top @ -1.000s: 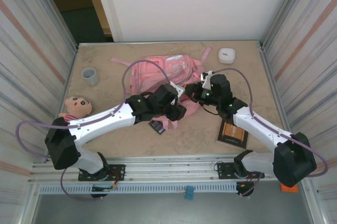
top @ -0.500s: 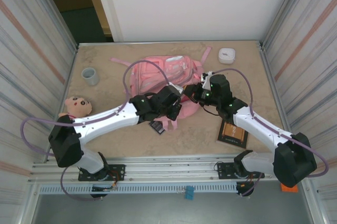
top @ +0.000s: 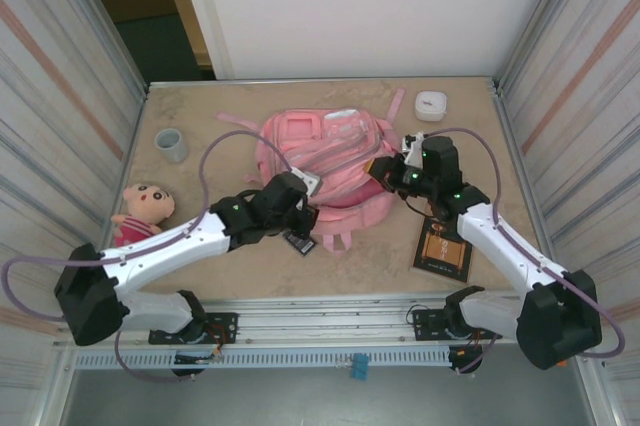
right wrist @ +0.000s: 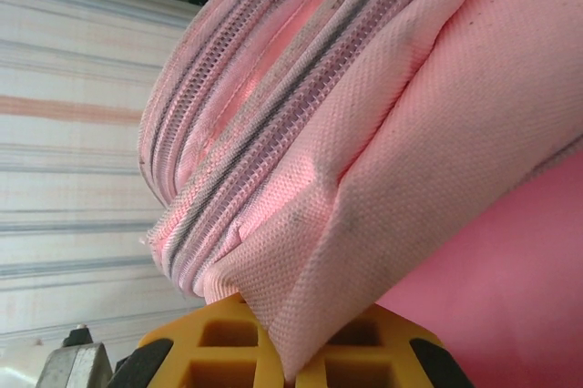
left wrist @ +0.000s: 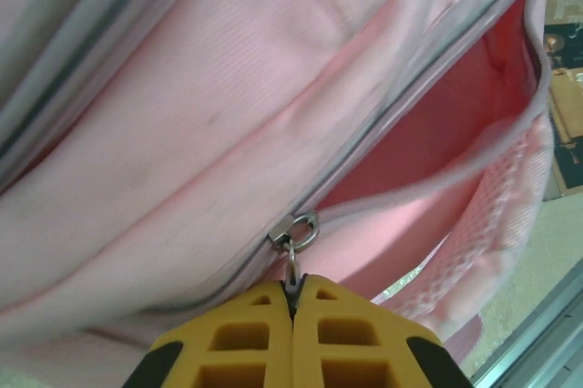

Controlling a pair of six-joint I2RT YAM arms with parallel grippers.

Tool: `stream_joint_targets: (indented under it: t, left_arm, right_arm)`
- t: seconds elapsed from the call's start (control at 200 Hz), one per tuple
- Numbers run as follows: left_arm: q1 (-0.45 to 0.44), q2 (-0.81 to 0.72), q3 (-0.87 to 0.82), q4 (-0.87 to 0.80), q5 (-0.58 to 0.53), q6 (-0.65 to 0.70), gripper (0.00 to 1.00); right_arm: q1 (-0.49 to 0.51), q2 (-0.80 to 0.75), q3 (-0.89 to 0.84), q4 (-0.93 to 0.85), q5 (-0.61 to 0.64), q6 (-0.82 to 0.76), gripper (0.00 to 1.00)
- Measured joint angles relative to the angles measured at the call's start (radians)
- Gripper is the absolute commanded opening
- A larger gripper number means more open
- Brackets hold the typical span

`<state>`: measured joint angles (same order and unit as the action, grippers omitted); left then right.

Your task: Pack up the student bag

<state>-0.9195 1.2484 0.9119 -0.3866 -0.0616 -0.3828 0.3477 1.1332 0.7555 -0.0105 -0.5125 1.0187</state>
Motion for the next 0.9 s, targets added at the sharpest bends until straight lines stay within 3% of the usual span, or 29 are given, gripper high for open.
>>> stream_joint_targets:
  t: [0.04,0.145,0.195,0.276,0.426,0.526,0.621,0.702,0.822,0.902]
  left_arm:
    - [0.018,-0.022,-0.023,0.021,0.021,0.005,0.00]
    - [0.064,-0.077,-0.068,0.087,0.082,0.026,0.00]
    - [0.074,-0.094,-0.077,0.105,0.101,0.035,0.00]
    - [0.081,-0.099,-0.080,0.133,0.127,0.042,0.00]
    - [0.081,-0.060,-0.078,0.191,0.188,0.036,0.00]
    - [0.080,-0.024,-0.078,0.217,0.225,0.027,0.00]
    - [0.080,-0.012,-0.078,0.226,0.243,0.026,0.00]
    - [0.081,-0.012,-0.074,0.225,0.240,0.027,0.00]
    - [0.080,-0.013,-0.069,0.208,0.201,0.028,0.00]
    - [0.092,-0.019,-0.070,0.213,0.196,0.028,0.00]
  right_arm:
    - [-0.021,-0.007,0.000,-0.012,-0.019,-0.009,0.01]
    - [-0.056,-0.016,0.000,-0.032,-0.054,-0.008,0.36]
    - [-0.062,-0.021,-0.004,-0.016,-0.052,0.010,0.48]
    - [-0.034,-0.042,-0.051,0.080,-0.020,0.077,0.54]
    - [0.108,-0.062,-0.170,0.207,0.075,0.198,0.56]
    - [0.155,-0.055,-0.181,0.221,0.121,0.235,0.51]
    - [0.163,-0.039,-0.180,0.244,0.143,0.257,0.24]
    - [0.153,-0.021,-0.172,0.251,0.137,0.252,0.09]
    - [0.088,-0.013,-0.132,0.226,0.051,0.231,0.00]
    - [0.016,-0.010,-0.076,0.164,-0.041,0.179,0.00]
